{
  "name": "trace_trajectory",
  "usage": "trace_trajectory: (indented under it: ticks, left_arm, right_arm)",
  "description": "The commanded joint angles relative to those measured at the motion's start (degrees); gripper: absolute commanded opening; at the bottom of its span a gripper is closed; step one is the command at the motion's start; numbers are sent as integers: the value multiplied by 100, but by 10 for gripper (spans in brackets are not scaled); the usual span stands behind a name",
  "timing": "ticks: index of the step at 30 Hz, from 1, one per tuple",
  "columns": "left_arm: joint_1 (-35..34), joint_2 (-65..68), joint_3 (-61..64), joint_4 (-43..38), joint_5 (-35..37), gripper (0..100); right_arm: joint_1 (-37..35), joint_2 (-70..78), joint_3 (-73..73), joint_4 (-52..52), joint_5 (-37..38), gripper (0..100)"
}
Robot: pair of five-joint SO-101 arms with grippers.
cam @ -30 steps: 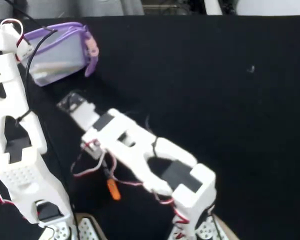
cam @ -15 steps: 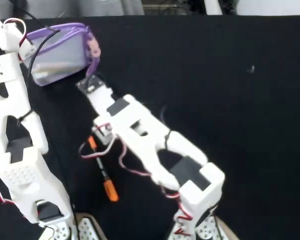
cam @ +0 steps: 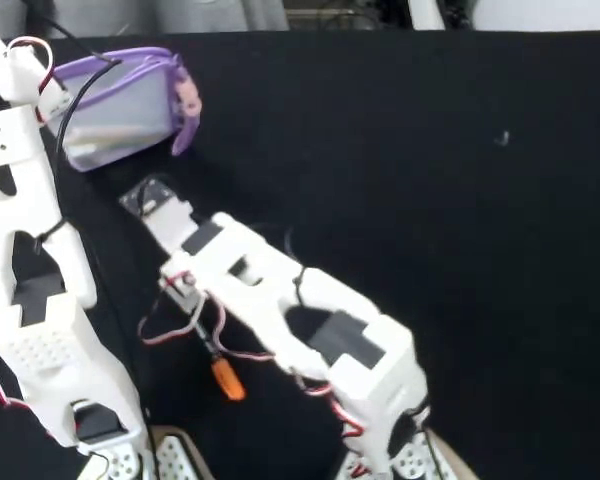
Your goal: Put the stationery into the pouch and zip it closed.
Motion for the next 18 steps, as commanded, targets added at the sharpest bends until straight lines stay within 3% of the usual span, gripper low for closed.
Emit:
trace_trajectory:
  ticks: [1, 6, 12, 18]
  left_arm:
    - [48, -97, -295, -53, -62, 29]
    - [48, -97, -295, -79, -62, 29]
    - [48, -97, -295, -79, -70, 29]
    - [48, -97, -295, -70, -70, 29]
  right_arm:
    - [-79, -154, -391, 255, -26, 258]
    - [-114, -699, -365, 466, -26, 257]
    - [-615, -963, 145, -35, -18, 257]
    - [-343, -505, 251, -440, -18, 257]
